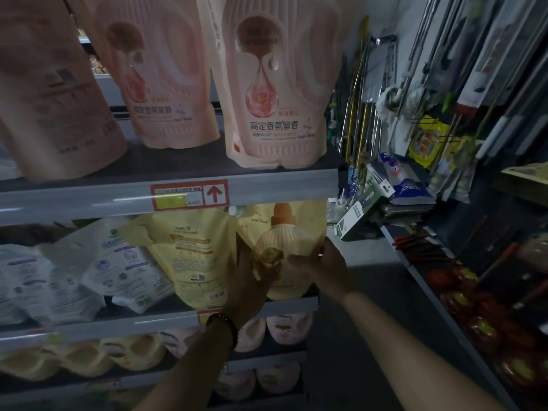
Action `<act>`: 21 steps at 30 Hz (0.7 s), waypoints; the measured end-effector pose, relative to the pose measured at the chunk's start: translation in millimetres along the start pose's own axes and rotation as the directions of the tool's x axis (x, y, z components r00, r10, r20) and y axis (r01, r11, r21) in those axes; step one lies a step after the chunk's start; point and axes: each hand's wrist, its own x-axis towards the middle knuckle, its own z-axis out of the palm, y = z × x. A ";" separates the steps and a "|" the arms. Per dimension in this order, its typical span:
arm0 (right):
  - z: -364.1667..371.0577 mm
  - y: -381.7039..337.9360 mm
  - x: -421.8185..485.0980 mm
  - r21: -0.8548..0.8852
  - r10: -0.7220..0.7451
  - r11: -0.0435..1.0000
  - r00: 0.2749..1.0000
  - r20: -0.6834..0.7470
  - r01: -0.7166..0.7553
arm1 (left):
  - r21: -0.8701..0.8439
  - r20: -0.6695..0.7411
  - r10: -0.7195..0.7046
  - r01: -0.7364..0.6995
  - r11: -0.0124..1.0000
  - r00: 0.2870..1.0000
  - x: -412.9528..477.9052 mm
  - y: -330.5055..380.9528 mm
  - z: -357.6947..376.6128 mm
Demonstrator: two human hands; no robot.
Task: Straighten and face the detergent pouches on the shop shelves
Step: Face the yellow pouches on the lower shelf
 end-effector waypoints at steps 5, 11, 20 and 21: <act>-14.6 11.0 10.5 0.019 -0.009 1.000 0.999 0.052 0.008 | -0.086 -0.137 -0.070 0.058 0.995 0.988 -8.4 0.6 22.0; -35.3 28.3 20.3 0.148 -0.001 0.989 0.983 0.183 -0.026 | -0.109 -0.338 -0.068 0.033 0.993 0.939 -20.9 15.5 57.2; -70.0 38.6 70.5 0.237 -0.146 0.968 0.957 0.252 0.085 | -0.091 -0.499 -0.167 0.140 0.986 0.850 -29.8 30.0 107.5; -72.5 41.6 77.0 0.234 -0.160 0.967 0.959 0.234 0.104 | -0.089 -0.512 -0.169 0.143 0.986 0.842 -30.9 31.7 113.1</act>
